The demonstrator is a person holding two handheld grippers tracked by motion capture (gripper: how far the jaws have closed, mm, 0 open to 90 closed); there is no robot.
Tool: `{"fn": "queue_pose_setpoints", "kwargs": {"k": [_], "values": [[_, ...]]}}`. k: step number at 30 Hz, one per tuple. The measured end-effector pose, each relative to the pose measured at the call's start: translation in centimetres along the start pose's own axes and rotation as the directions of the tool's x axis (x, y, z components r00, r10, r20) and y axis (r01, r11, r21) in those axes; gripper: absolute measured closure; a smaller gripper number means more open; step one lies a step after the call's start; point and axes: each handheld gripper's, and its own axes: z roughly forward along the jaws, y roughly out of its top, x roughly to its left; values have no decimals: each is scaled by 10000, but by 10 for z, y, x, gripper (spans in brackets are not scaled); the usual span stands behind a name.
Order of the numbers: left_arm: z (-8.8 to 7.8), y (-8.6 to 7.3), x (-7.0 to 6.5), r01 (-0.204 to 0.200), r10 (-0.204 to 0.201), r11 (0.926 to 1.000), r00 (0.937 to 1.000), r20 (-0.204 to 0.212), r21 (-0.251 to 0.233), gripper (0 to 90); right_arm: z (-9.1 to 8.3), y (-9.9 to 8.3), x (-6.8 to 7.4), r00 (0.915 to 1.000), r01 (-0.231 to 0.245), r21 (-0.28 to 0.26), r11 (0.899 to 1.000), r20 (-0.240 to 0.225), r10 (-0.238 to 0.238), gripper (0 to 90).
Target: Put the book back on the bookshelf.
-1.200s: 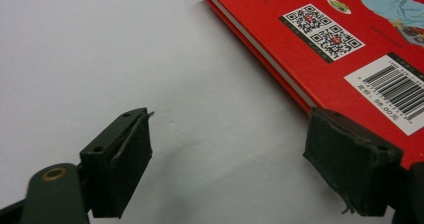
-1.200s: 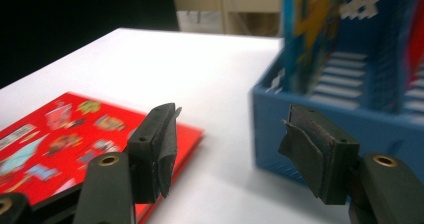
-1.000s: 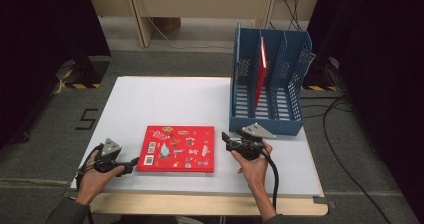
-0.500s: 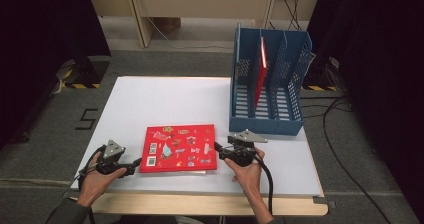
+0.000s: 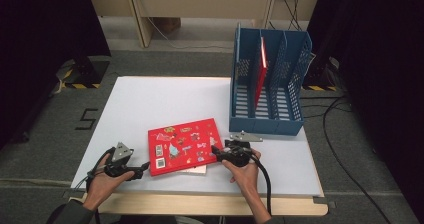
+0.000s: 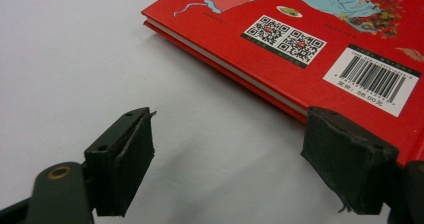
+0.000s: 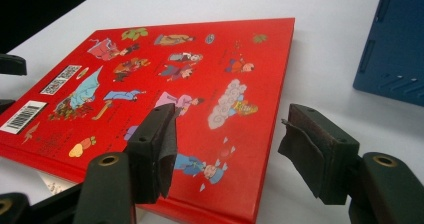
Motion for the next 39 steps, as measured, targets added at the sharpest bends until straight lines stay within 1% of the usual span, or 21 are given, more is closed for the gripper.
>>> {"fn": "queue_pose_setpoints", "kwargs": {"k": [1,2,3,6,7,11,16,19,21,22,24,26,28,29,32,34,35,36,37,38,39], "values": [[0,0,-1,0,0,10000,10000,-21,-8,190,1,0,-1,10000,-37,13,10000,-36,37,380],[0,1,-1,-103,104,9999,9999,-101,29,190,1,-1,-1,9999,-84,72,9999,-76,85,380],[0,1,-2,-101,101,9999,9999,-123,20,190,1,-1,-1,10000,-50,117,9999,-57,51,376],[1,1,-3,-14,14,10000,10000,-21,-2,189,3,-1,-2,9999,43,232,9997,-91,-41,367],[1,1,-4,-78,78,10000,9999,-91,11,188,4,-2,-1,9999,-11,349,9994,-108,15,361],[1,1,-5,-95,95,9999,9999,-52,-45,189,7,-2,-1,10000,-13,376,9993,-78,16,360],[1,1,-5,-38,38,10000,10000,-52,-26,187,9,-4,-3,10000,-5,538,9986,-84,10,356],[1,0,-5,-14,14,10000,10000,-51,-52,188,12,-6,-4,9996,-208,621,9979,-156,218,348],[1,0,-5,-7,6,10000,10000,-20,-31,188,12,-6,-5,9986,-478,676,9966,-211,493,347],[1,0,-5,8,-8,10000,10000,-30,-31,188,12,-7,-6,9986,-451,643,9969,-262,469,346],[1,0,-5,-6,6,10000,10000,-72,-24,188,13,-8,-7,9956,-830,674,9943,-373,857,335],[1,0,-5,-5,5,10000,10000,-83,-21,186,14,-9,-9,9927,-1082,662,9919,-463,1114,327],[2,0,-5,172,-172,9999,9998,51,20,185,15,-10,-10,9889,-1315,699,9888,-610,1358,311],[3,0,-5,187,-187,9998,9998,55,67,180,16,-11,-10,9851,-1538,683,9857,-665,1583,313],[3,0,-6,232,-233,9997,9997,30,45,179,16,-11,-11,9848,-1584,640,9853,-624,1623,307],[3,0,-6,209,-208,9998,9998,-19,81,180,16,-11,-10,9834,-1676,517,9845,-623,1707,305],[4,0,-7,206,-206,9997,9998,-30,90,180,16,-11,-10,9842,-1645,460,9853,-591,1671,306],[5,-1,-7,183,-183,9998,9998,-31,123,181,13,-8,-10,9818,-1763,256,9840,-675,1776,324],[5,-1,-7,183,-183,9998,9998,-31,123,184,13,-8,-10,9818,-1763,256,9840,-675,1776,324],[5,-1,-8,146,-145,9997,9999,-60,204,188,9,-5,-11,9725,-2150,-217,9764,-967,2120,354],[6,-1,-9,99,-97,9996,9999,-87,253,188,9,-5,-11,9725,-2150,-217,9764,-967,2120,354]]}}
